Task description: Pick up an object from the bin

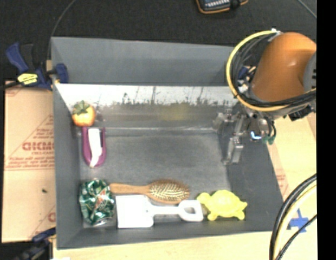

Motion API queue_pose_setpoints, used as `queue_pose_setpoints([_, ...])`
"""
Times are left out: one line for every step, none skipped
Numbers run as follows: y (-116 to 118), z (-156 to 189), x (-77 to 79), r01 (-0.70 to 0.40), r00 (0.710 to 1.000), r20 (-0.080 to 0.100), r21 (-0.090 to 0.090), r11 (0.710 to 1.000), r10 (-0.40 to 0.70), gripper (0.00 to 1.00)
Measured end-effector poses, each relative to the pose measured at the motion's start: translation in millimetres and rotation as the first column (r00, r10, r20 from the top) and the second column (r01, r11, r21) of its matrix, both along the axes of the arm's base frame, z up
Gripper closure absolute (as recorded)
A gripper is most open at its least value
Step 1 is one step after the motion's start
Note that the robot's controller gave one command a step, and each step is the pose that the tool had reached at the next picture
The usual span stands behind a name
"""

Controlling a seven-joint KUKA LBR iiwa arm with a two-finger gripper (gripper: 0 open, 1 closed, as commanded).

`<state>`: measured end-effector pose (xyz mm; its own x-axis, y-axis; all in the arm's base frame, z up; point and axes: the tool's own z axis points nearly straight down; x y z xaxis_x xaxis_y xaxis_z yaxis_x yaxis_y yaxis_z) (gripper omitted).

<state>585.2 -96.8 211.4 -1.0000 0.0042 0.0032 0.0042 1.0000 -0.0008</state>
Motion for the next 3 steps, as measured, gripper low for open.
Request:
queue_pose_setpoints([1,5,1.2,-0.004,1.0,0.008,-0.001,1.0,0.004,0.0])
queue_pose_setpoints([89,-97,-47.5,-0.244,0.97,0.008,-0.002,0.97,0.244,0.0])
queue_pose_setpoints([105,-60,-28.5,-0.439,0.898,0.012,-0.007,0.899,0.439,0.0])
